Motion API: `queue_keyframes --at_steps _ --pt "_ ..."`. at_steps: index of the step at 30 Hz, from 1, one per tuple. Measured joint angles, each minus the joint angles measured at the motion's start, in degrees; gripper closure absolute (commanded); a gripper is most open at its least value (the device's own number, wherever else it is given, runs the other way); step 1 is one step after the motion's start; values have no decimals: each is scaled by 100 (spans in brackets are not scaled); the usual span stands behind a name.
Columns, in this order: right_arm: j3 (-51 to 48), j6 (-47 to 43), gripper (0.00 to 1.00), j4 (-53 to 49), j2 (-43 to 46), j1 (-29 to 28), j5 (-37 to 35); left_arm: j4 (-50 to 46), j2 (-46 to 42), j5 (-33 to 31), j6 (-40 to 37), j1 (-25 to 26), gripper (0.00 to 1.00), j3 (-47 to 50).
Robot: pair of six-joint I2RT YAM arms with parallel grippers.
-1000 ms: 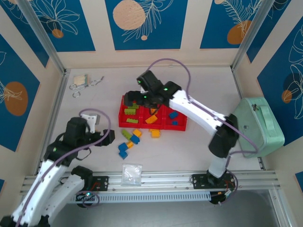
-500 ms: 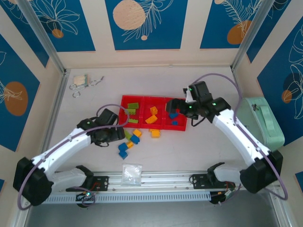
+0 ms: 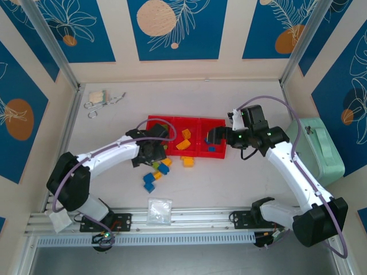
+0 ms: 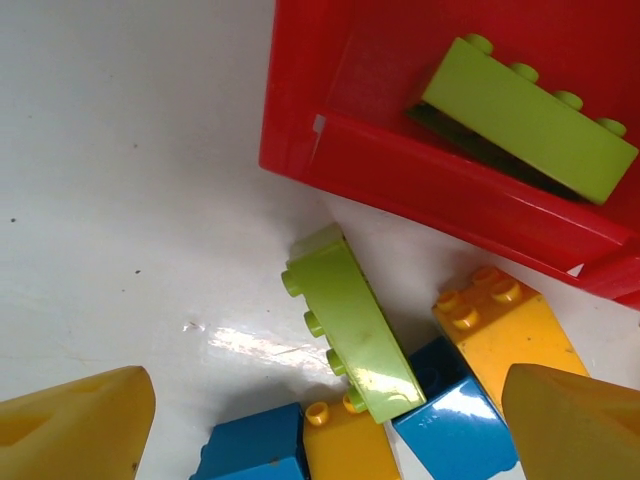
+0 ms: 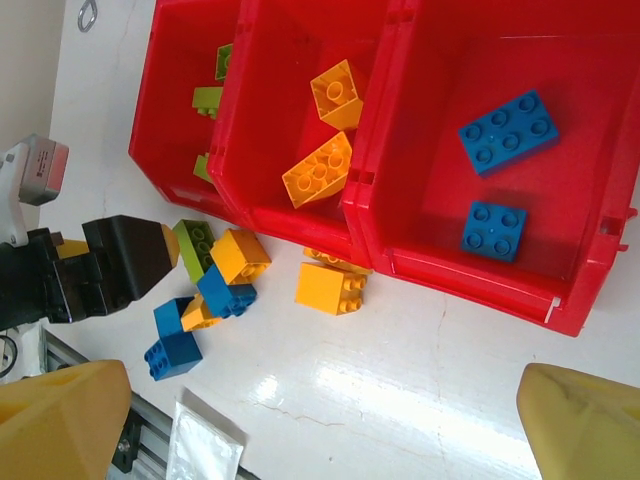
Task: Sort the legos into containers by color
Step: Pick up the lego from the center of the table.
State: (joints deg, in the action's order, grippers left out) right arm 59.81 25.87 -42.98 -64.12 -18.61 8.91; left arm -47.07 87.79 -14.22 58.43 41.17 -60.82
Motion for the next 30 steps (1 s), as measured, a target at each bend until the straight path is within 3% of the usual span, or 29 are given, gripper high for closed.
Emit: queue_keyframes --at_steps 7,15,19,30 --pt "-109 -17 1 15 140 15 76 378 7 90 103 -72 25 205" --pt "-315 9 1 -105 341 15 98 894 249 323 105 -122 31 363" --pt "-339 33 1 -240 560 15 94 1123 369 409 39 -260 46 487" --pt "-339 223 0 -426 621 15 52 1982 345 763 -197 -782 60 1224"
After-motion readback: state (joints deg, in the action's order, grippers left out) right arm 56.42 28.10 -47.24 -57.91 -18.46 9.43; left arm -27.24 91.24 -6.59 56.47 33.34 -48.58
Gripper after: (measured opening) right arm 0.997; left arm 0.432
